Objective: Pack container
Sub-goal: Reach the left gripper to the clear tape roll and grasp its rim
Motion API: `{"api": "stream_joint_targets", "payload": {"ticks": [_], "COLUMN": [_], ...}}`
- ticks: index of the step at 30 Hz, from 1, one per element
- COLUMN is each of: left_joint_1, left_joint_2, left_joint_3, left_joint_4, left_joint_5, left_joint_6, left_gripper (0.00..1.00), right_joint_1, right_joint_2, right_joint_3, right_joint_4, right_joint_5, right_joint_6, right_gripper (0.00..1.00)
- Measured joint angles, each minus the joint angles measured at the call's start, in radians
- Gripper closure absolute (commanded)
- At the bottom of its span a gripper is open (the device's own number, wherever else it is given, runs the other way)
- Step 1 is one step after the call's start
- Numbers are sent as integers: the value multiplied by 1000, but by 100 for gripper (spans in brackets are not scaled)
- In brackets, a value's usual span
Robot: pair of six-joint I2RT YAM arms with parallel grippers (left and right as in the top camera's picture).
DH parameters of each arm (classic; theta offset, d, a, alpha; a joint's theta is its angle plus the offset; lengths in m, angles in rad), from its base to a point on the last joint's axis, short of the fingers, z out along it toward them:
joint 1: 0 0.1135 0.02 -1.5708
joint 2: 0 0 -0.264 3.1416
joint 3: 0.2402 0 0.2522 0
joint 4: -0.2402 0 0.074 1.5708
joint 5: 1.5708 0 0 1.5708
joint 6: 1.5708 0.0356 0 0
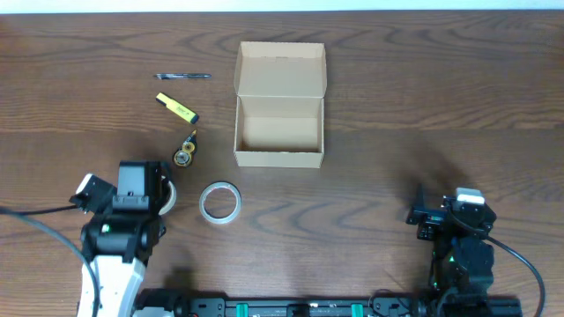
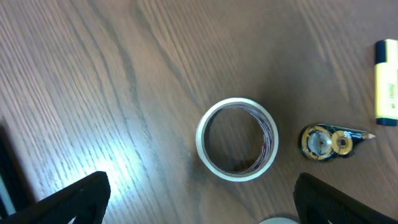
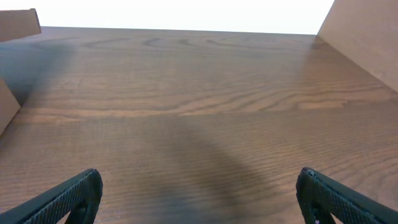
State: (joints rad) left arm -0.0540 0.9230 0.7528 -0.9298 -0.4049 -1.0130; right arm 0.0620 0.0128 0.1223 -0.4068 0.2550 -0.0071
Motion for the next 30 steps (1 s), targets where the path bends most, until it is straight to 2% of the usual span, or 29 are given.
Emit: {"api": "stream_joint_targets", "payload": {"ticks": [5,16,21,30], "left_joint_1": [10,45,47,69], "left_joint_2": [108,283,294,295], "left_joint_3": [0,0,-20,-179], "left_joint_4": [24,85,185,339], "left_joint_5": [3,3,8,43], "left_joint_6": [-113,-444,-498,-588], "left_gripper": [5,5,5,5], "right_joint_1": [0,0,0,0], "right_joint_2": [0,0,0,0], "right_joint_3": [0,0,0,0], "right_joint_4": [0,0,0,0], "right_joint_5": [0,0,0,0], "right_joint_6": [0,0,0,0], "right_gripper": [1,1,1,1]}}
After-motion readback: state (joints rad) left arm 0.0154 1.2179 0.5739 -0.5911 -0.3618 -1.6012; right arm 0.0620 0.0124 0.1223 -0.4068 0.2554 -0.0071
